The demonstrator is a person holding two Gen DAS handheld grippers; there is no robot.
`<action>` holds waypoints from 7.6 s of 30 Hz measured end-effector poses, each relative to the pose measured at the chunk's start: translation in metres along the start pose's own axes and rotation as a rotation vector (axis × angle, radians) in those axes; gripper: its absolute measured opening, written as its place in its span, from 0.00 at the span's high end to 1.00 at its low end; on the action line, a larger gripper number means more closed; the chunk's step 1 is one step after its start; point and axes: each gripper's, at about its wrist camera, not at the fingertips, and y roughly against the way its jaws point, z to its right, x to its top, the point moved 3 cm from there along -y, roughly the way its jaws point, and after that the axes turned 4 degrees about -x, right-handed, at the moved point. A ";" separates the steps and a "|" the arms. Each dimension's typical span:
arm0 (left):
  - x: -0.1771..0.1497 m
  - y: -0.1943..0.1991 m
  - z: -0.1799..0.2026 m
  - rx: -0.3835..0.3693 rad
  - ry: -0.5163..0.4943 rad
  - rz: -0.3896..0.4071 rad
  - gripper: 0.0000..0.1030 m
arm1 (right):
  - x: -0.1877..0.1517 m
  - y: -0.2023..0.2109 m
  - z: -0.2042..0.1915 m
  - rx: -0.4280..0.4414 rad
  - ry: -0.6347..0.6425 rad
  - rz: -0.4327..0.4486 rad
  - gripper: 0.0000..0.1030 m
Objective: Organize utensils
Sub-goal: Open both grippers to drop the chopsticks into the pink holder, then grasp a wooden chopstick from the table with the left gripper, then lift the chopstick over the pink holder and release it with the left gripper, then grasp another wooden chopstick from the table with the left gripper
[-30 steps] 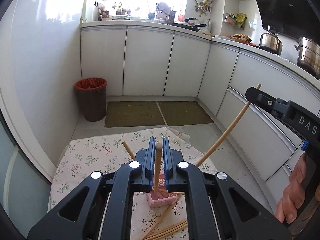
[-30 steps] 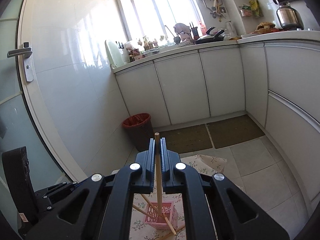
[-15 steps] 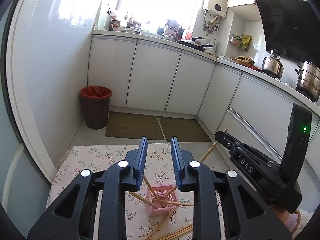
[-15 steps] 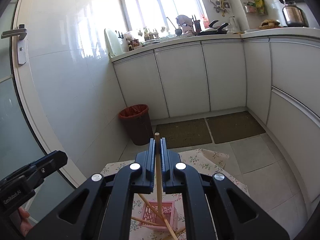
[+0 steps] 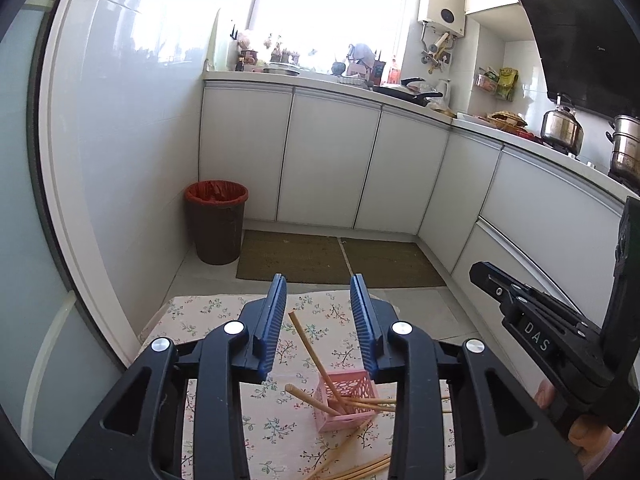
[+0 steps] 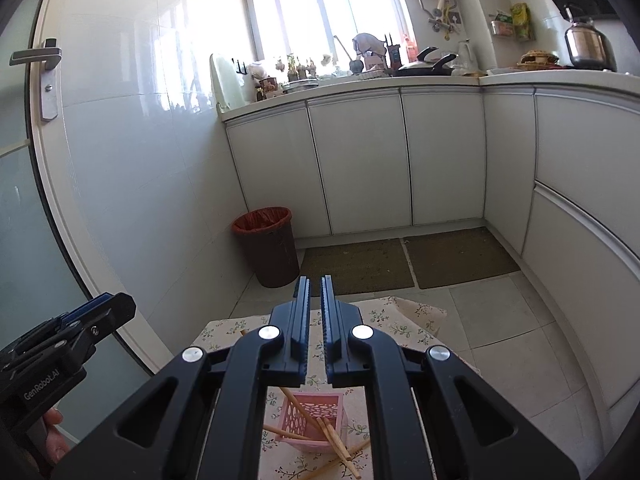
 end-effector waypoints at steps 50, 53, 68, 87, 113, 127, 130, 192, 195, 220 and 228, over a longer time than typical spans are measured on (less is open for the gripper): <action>-0.228 -0.122 0.125 -0.177 -0.538 -0.852 0.07 | -0.238 0.045 0.231 -0.454 -0.432 -0.565 0.06; -0.238 -0.139 0.132 -0.184 -0.552 -0.887 0.16 | -0.247 0.040 0.234 -0.465 -0.431 -0.598 0.06; -0.249 -0.199 0.150 -0.138 -0.513 -0.998 0.72 | -0.265 0.027 0.249 -0.418 -0.550 -0.685 0.06; -0.247 -0.229 0.104 -0.160 -0.269 -1.063 0.83 | -0.264 0.017 0.225 -0.372 -0.484 -0.718 0.07; -0.183 -0.102 0.113 -0.073 -0.465 -0.689 0.94 | -0.266 -0.049 0.176 -0.260 -0.528 -0.867 0.20; -0.128 -0.040 0.050 -0.110 -0.304 -0.487 0.94 | -0.260 -0.118 0.127 -0.367 -0.454 -0.976 0.58; -0.124 -0.036 0.043 -0.113 -0.286 -0.472 0.94 | -0.262 -0.118 0.116 -0.390 -0.436 -0.973 0.60; -0.009 -0.055 0.020 -0.020 0.050 -0.077 0.74 | 0.031 -0.015 0.052 0.010 -0.186 -0.124 0.92; -0.001 -0.046 0.016 0.000 0.056 -0.030 0.68 | 0.026 -0.025 0.045 0.014 -0.174 -0.138 0.93; -0.001 -0.006 0.042 0.062 -0.020 -0.011 0.44 | 0.007 0.019 0.045 -0.140 -0.068 -0.080 0.61; -0.027 0.001 0.069 0.056 -0.176 -0.133 0.08 | -0.026 0.052 0.076 -0.179 -0.152 -0.074 0.15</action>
